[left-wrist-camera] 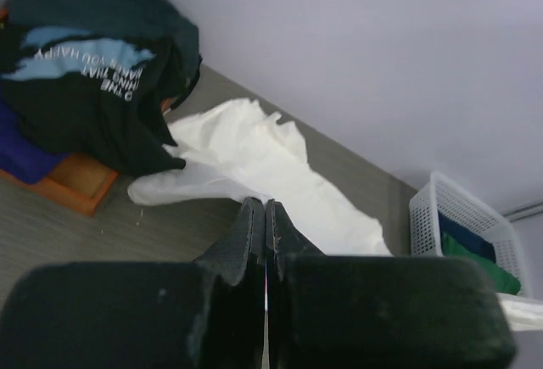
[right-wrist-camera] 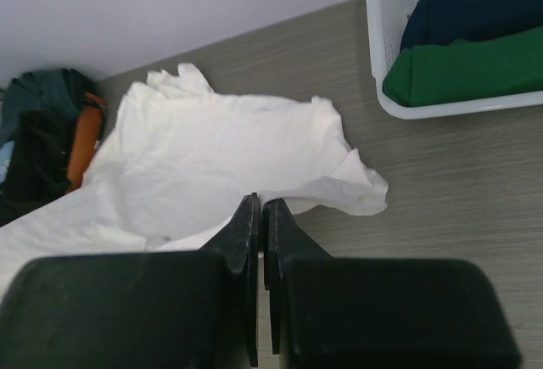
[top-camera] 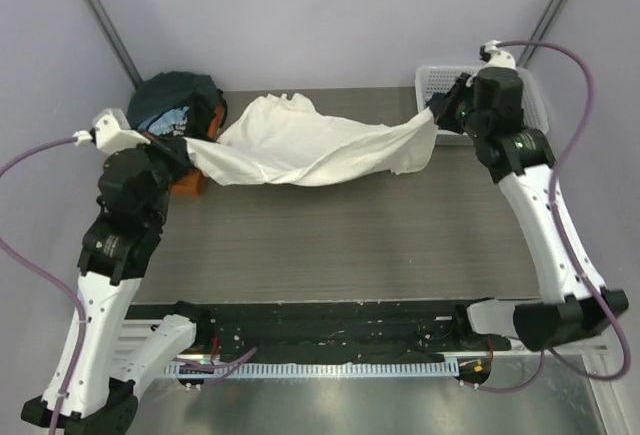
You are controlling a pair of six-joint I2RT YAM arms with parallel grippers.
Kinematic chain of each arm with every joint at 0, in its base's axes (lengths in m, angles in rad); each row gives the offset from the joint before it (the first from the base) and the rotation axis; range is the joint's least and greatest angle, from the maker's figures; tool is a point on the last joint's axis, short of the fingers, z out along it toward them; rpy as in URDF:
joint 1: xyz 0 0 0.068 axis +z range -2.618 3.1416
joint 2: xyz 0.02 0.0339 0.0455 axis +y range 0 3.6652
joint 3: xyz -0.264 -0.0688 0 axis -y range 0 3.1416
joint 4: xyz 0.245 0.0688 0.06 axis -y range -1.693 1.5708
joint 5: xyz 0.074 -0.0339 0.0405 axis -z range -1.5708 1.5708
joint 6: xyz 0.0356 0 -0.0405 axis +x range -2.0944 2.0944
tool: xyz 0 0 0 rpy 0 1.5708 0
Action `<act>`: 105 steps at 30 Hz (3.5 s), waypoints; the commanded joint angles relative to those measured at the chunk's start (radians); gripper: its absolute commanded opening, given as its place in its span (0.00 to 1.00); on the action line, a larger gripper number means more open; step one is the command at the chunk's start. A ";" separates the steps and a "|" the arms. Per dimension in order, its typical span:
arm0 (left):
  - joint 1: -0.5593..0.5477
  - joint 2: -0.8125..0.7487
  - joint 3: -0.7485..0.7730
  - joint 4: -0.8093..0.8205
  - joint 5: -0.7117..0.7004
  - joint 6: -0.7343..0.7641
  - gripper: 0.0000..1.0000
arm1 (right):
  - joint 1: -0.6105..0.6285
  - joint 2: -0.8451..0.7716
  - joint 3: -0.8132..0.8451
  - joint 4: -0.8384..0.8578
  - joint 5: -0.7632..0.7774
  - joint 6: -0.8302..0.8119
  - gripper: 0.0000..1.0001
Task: Roll the t-shirts
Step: Flatten out the T-shirt at the center of the board, then fold the T-shirt at the center of the board.
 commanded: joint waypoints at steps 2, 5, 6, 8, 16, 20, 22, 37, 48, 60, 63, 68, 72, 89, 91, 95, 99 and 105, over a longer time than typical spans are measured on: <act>0.000 -0.023 0.278 0.001 -0.039 0.157 0.00 | -0.005 -0.221 0.053 -0.062 -0.008 -0.010 0.01; 0.000 0.002 0.445 0.010 -0.032 0.231 0.00 | -0.003 -0.309 0.113 -0.100 -0.002 -0.011 0.01; 0.000 0.015 0.490 0.010 -0.025 0.245 0.00 | -0.003 -0.324 0.133 -0.117 0.000 -0.010 0.01; -0.002 0.077 0.654 -0.005 -0.013 0.263 0.00 | -0.003 -0.352 0.199 -0.141 0.014 -0.008 0.01; 0.000 0.324 1.067 -0.045 0.037 0.279 0.00 | -0.003 -0.259 0.496 -0.256 -0.022 0.002 0.01; 0.000 0.353 0.995 0.017 0.007 0.286 0.00 | -0.003 -0.176 0.495 -0.252 -0.032 0.018 0.01; 0.000 0.361 0.877 0.115 -0.016 0.316 0.00 | -0.005 -0.105 0.482 -0.240 -0.054 0.027 0.01; 0.044 0.672 1.023 0.611 0.085 0.419 0.00 | -0.167 0.380 0.921 -0.028 -0.307 0.283 0.01; 0.213 0.821 1.141 0.640 0.252 0.216 0.00 | -0.385 0.512 0.827 0.299 -0.738 0.553 0.01; 0.179 0.369 0.120 0.588 0.380 0.196 0.00 | -0.385 0.113 -0.328 0.532 -0.763 0.486 0.01; 0.126 0.197 -0.148 0.538 0.315 0.112 0.00 | -0.385 0.009 -0.577 0.563 -0.715 0.457 0.01; 0.109 -0.108 -0.479 0.366 0.254 -0.081 0.00 | -0.385 -0.128 -0.862 0.514 -0.643 0.355 0.01; 0.109 -0.349 -0.626 0.147 0.217 -0.163 0.00 | -0.387 -0.308 -1.070 0.414 -0.600 0.291 0.01; 0.084 -0.600 -0.763 -0.131 0.076 -0.426 0.00 | -0.385 -0.794 -1.140 0.003 -0.423 0.251 0.01; 0.084 -0.558 -0.758 -0.087 0.083 -0.399 0.00 | -0.384 -0.739 -1.126 0.039 -0.449 0.248 0.01; 0.084 -0.430 -0.712 -0.003 0.051 -0.338 0.00 | -0.385 -0.621 -1.111 0.108 -0.491 0.213 0.01; 0.084 -0.341 -0.672 0.070 0.027 -0.277 0.00 | -0.375 -0.504 -1.083 0.165 -0.493 0.194 0.01; 0.084 -0.222 -0.631 0.194 0.022 -0.243 0.00 | -0.373 -0.381 -0.985 0.219 -0.462 0.182 0.01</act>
